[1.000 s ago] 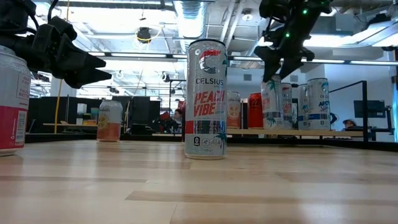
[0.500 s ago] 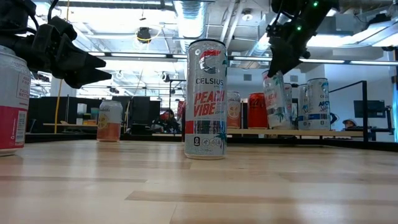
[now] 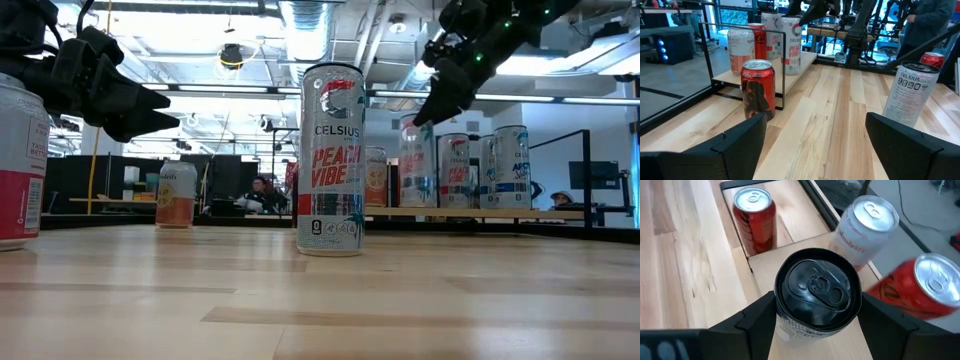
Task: Place canned beverage on shelf
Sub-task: Put the black pink soda can on the shelf
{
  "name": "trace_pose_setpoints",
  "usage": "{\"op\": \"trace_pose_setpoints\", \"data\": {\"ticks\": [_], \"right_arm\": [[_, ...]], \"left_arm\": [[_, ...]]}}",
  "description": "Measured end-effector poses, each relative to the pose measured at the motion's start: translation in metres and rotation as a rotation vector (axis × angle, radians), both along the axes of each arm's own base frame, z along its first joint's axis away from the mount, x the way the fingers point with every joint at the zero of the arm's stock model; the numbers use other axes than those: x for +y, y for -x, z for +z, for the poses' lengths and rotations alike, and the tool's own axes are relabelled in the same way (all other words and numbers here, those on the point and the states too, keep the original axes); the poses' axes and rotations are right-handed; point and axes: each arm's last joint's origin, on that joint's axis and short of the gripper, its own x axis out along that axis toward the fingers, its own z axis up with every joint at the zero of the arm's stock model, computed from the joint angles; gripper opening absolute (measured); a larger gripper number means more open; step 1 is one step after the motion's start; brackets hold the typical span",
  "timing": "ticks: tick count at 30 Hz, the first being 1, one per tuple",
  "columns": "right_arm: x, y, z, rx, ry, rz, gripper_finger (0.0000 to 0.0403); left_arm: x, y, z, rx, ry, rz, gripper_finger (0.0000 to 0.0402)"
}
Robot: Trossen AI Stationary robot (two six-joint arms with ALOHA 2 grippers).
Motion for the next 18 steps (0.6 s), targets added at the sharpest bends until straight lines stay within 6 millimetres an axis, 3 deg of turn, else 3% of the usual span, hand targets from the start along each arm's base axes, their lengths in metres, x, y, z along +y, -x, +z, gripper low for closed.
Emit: {"op": "trace_pose_setpoints", "data": {"ticks": [6, 18], "right_arm": [[0.0002, -0.0001, -0.0004, 0.004, 0.007, 0.018, 0.0274], [-0.0006, 0.0005, -0.0007, 0.005, 0.001, -0.003, 0.0339]], "left_arm": [[0.0000, 0.0000, -0.0001, 0.000, 0.000, 0.000, 0.0327], [0.0000, 0.0000, -0.0001, 0.000, 0.000, 0.000, 0.0327]]}}
